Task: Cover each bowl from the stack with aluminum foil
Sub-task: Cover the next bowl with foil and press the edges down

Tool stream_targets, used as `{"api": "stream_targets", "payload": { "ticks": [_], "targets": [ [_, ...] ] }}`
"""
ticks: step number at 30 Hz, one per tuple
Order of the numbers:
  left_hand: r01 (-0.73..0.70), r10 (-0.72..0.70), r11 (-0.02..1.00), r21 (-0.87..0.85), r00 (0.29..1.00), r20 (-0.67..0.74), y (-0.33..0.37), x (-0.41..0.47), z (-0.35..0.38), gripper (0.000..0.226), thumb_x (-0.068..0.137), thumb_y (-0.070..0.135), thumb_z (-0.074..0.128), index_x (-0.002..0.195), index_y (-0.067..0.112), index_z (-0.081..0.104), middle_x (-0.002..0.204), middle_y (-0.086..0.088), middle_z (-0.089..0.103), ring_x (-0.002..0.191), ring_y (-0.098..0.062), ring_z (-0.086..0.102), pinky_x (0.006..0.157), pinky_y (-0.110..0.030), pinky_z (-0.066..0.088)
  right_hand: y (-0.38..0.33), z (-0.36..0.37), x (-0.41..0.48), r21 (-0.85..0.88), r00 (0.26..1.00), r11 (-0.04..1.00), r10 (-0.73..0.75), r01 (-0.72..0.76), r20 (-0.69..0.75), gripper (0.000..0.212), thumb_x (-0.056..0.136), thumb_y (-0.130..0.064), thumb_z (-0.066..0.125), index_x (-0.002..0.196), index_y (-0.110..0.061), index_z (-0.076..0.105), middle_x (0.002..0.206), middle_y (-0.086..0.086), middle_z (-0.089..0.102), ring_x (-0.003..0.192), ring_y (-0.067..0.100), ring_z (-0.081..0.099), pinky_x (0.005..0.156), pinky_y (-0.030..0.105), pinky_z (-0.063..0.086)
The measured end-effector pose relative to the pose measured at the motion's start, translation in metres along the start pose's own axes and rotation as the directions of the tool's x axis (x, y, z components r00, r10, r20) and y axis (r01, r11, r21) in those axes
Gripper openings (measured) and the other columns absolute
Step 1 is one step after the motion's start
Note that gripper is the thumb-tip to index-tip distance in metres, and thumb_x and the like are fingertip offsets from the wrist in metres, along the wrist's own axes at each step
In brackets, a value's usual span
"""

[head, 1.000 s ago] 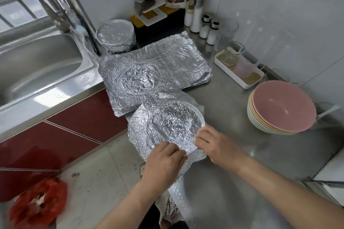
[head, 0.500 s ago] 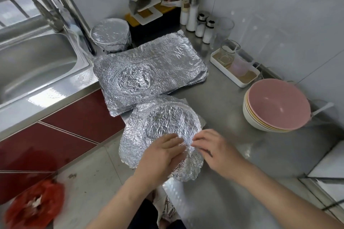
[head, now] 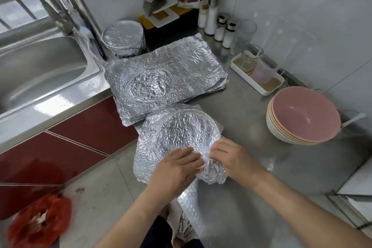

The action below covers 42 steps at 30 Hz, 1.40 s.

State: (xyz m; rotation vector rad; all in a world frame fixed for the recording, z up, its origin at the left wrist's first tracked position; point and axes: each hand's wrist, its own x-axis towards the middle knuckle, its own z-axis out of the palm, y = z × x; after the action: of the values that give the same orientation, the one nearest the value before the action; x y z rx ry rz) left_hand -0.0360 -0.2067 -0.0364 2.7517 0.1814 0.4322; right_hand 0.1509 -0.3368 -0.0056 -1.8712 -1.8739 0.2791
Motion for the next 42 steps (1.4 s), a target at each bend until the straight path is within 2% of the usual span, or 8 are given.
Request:
{"api": "stream_targets", "payload": {
  "ticks": [5, 8, 13, 19, 23, 29, 37, 42],
  "targets": [
    [0.033, -0.033, 0.999, 0.016, 0.999, -0.037, 0.006, 0.001, -0.001, 0.031, 0.096, 0.039, 0.056, 0.115, 0.020, 0.072, 0.123, 0.005, 0.067, 0.116, -0.023, 0.059, 0.095, -0.037, 0.051, -0.008, 0.000, 0.000, 0.168, 0.982, 0.968, 0.188, -0.184, -0.006, 0.018, 0.084, -0.022, 0.064, 0.097, -0.014, 0.074, 0.098, -0.005, 0.063, 0.096, 0.009, 0.053, 0.090, 0.016, 0.041],
    [0.029, -0.027, 0.999, 0.033, 0.997, -0.070, 0.008, 0.003, -0.003, 0.027, 0.095, 0.038, 0.059, 0.108, 0.019, 0.074, 0.113, 0.004, 0.070, 0.096, -0.022, 0.060, 0.081, -0.036, 0.053, -0.013, 0.007, 0.000, 0.117, 0.985, 0.978, 0.170, -0.174, 0.040, 0.022, 0.079, -0.033, 0.071, 0.094, -0.017, 0.075, 0.094, -0.005, 0.062, 0.092, 0.015, 0.054, 0.085, 0.025, 0.046],
    [-0.010, 0.016, 0.997, 0.071, 0.996, -0.089, 0.007, 0.004, -0.003, 0.019, 0.092, 0.032, 0.066, 0.098, 0.018, 0.076, 0.094, 0.006, 0.070, 0.078, -0.017, 0.057, 0.068, -0.031, 0.051, -0.013, 0.012, 0.002, -0.052, 0.999, 0.998, 0.025, -0.023, 0.040, 0.015, 0.070, -0.017, 0.083, 0.080, -0.017, 0.072, 0.082, -0.004, 0.059, 0.080, 0.017, 0.055, 0.072, 0.021, 0.043],
    [0.003, 0.007, 0.995, 0.098, 0.994, -0.106, 0.013, 0.010, 0.009, 0.021, 0.098, 0.026, 0.059, 0.086, 0.016, 0.075, 0.082, 0.006, 0.068, 0.070, -0.017, 0.055, 0.063, -0.033, 0.050, 0.000, 0.015, 0.002, -0.181, 0.996, 0.979, -0.090, 0.092, 0.024, 0.017, 0.073, 0.001, 0.069, 0.069, -0.013, 0.060, 0.075, 0.001, 0.051, 0.077, 0.021, 0.049, 0.061, 0.032, 0.046],
    [0.089, -0.081, 0.992, 0.088, 0.993, -0.086, 0.029, 0.014, 0.015, 0.015, 0.097, 0.024, 0.059, 0.097, 0.016, 0.072, 0.094, 0.004, 0.067, 0.077, -0.018, 0.053, 0.065, -0.036, 0.050, 0.014, 0.001, 0.003, -0.216, 0.987, 0.963, -0.151, 0.160, 0.057, 0.017, 0.076, -0.001, 0.050, 0.069, -0.013, 0.060, 0.078, 0.002, 0.054, 0.084, 0.022, 0.054, 0.067, 0.031, 0.050],
    [0.129, -0.126, 0.987, 0.098, 0.991, -0.038, 0.015, 0.015, -0.008, 0.037, 0.099, 0.039, 0.045, 0.121, 0.020, 0.069, 0.132, 0.001, 0.063, 0.121, -0.025, 0.058, 0.099, -0.042, 0.050, 0.029, -0.020, 0.004, -0.134, 0.998, 0.989, 0.057, -0.056, -0.003, 0.040, 0.062, 0.013, 0.072, 0.090, -0.015, 0.070, 0.102, -0.003, 0.065, 0.111, 0.021, 0.059, 0.080, 0.033, 0.055],
    [0.083, -0.099, 0.985, 0.148, 0.990, 0.103, 0.001, 0.004, -0.010, 0.041, 0.097, 0.055, 0.041, 0.121, 0.033, 0.065, 0.136, 0.006, 0.059, 0.130, -0.019, 0.051, 0.107, -0.037, 0.039, -0.015, -0.002, -0.005, 0.108, 0.989, 0.983, 0.143, -0.147, 0.043, 0.027, 0.089, -0.037, 0.055, 0.101, -0.018, 0.071, 0.101, -0.009, 0.062, 0.097, 0.010, 0.054, 0.087, 0.023, 0.045],
    [0.058, -0.076, 0.983, 0.174, 0.992, 0.103, -0.004, -0.001, -0.005, 0.040, 0.097, 0.052, 0.044, 0.127, 0.033, 0.062, 0.137, 0.007, 0.058, 0.131, -0.019, 0.050, 0.109, -0.035, 0.033, -0.007, 0.004, -0.004, 0.137, 0.986, 0.977, 0.160, -0.165, 0.050, 0.029, 0.088, -0.042, 0.058, 0.095, -0.017, 0.071, 0.096, -0.009, 0.064, 0.091, 0.008, 0.054, 0.085, 0.018, 0.042]
  ]
}}
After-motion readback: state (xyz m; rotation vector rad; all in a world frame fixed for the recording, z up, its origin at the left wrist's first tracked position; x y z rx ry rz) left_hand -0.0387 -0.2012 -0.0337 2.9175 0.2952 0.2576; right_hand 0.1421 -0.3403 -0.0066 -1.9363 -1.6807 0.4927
